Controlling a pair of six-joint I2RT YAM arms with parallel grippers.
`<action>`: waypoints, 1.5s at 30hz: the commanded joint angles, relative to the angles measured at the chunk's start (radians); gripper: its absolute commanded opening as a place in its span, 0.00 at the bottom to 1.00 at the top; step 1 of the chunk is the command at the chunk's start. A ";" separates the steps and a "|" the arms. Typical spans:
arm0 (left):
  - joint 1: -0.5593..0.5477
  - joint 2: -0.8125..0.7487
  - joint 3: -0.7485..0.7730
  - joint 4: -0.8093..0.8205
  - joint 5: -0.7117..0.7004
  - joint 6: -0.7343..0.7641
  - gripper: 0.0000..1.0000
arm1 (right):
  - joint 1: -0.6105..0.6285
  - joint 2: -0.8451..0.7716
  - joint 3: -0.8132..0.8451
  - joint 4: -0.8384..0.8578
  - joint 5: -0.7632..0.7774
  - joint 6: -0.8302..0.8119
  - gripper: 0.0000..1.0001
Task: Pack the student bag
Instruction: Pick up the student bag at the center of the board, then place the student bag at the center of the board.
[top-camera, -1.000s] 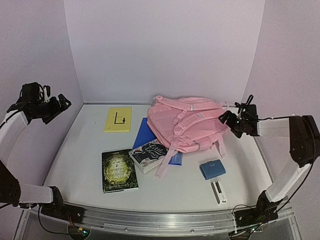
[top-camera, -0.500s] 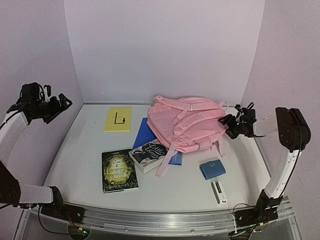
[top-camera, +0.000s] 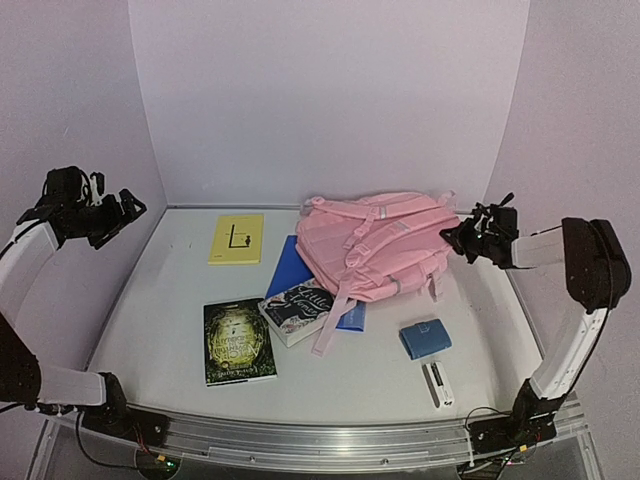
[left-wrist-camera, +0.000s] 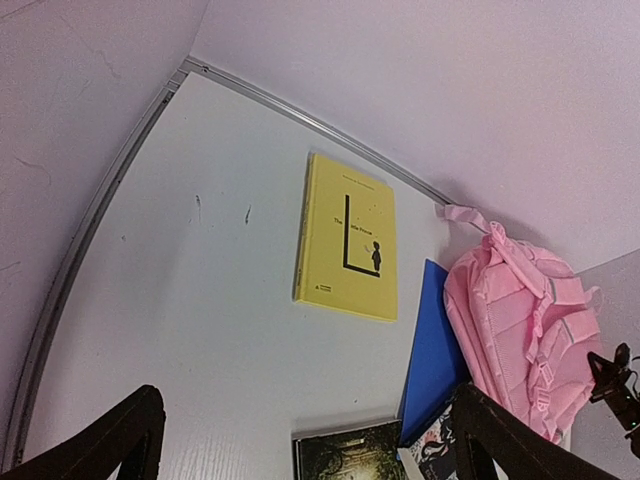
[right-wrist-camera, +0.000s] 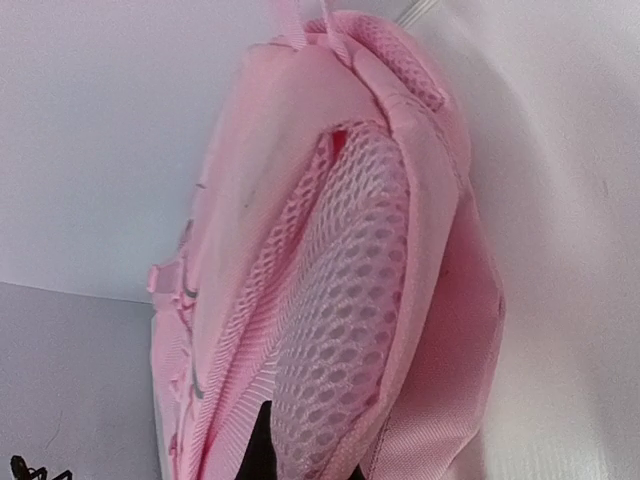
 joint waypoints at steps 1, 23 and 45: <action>-0.004 -0.001 0.002 0.041 0.010 0.012 1.00 | -0.001 -0.277 0.161 -0.009 0.070 -0.132 0.00; -0.029 -0.001 -0.004 0.044 0.029 0.011 1.00 | 0.308 -0.403 0.516 -0.570 0.572 -0.959 0.00; -0.122 0.020 -0.009 0.032 -0.073 0.079 0.95 | 0.810 -0.402 0.211 -0.507 0.482 -0.571 0.70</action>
